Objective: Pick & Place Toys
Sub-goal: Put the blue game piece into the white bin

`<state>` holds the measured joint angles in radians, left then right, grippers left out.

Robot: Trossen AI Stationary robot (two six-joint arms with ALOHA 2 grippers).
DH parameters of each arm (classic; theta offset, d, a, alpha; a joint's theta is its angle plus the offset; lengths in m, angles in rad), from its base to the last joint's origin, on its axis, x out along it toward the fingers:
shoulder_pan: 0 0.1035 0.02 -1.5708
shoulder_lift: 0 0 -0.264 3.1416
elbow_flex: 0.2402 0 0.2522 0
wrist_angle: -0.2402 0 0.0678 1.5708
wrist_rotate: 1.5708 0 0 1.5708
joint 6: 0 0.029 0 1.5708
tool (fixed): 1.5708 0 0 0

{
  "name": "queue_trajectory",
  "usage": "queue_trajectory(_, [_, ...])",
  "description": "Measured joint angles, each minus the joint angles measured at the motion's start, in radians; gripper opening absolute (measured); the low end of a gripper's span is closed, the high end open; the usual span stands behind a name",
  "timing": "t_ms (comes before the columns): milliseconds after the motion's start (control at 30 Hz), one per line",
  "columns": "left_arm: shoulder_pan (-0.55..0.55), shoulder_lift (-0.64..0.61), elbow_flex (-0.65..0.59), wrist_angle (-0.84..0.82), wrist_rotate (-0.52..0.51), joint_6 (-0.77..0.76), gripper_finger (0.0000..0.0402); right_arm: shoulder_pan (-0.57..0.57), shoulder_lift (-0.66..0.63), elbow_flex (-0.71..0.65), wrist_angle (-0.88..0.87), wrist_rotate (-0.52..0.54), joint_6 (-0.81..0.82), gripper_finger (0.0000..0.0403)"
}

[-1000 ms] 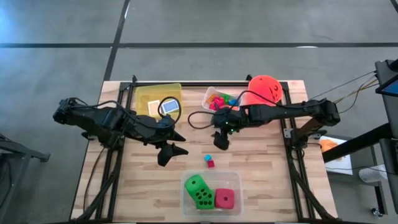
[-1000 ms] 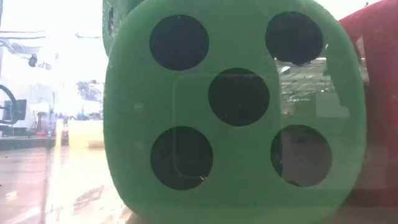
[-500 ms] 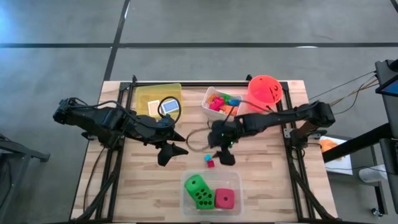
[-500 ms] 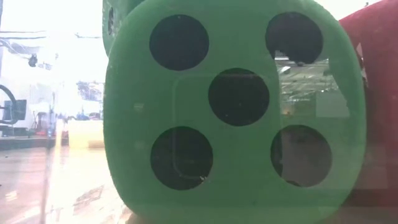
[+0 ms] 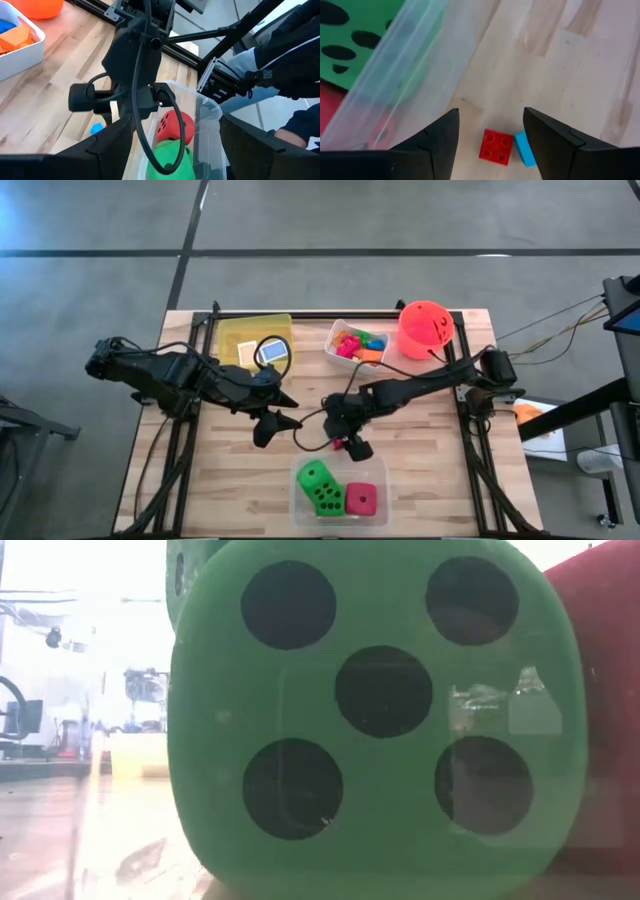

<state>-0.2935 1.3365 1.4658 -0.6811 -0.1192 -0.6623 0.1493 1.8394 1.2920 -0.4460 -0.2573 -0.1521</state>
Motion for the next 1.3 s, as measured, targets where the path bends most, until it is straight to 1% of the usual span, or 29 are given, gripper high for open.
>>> queue_trajectory(100, [0.000, 0.000, 0.000, 0.000, 0.000, -0.015, 0.0281, -0.003, 0.010, 0.001, 0.015, -0.015, -0.030, 0.0215])
queue_trajectory(267, [0.000, 0.000, 0.000, 0.000, 0.000, -0.044, 0.0281, -0.040, 0.015, -0.001, 0.012, -0.039, -0.066, 0.0215])
queue_trajectory(333, [0.000, 0.000, 0.000, 0.002, 0.000, -0.053, 0.0281, -0.056, 0.021, -0.005, 0.012, -0.081, -0.060, 0.0214])
queue_trajectory(433, [0.000, 0.000, 0.000, 0.003, 0.000, -0.076, 0.0281, -0.061, 0.011, -0.008, 0.000, -0.103, -0.022, 0.0214])
queue_trajectory(533, [0.000, 0.000, 0.000, 0.003, 0.000, -0.079, 0.0281, -0.047, -0.021, -0.005, 0.009, -0.105, -0.008, 0.0214])
queue_trajectory(767, [0.000, 0.000, 0.000, 0.003, 0.000, -0.076, 0.0281, -0.039, -0.042, -0.006, 0.004, -0.103, 0.000, 0.0214])
queue_trajectory(933, [0.001, 0.000, 0.000, 0.003, 0.000, -0.074, 0.0281, -0.090, -0.083, -0.005, -0.036, -0.112, -0.069, 0.0214])
queue_trajectory(1100, [0.001, 0.000, 0.000, 0.003, 0.000, -0.078, 0.0281, -0.157, -0.098, -0.013, -0.077, -0.164, -0.169, 0.0214])
queue_trajectory(1300, [0.001, 0.000, 0.000, 0.003, -0.012, -0.111, 0.0281, -0.165, -0.085, -0.091, -0.014, -0.178, -0.287, 0.0214])
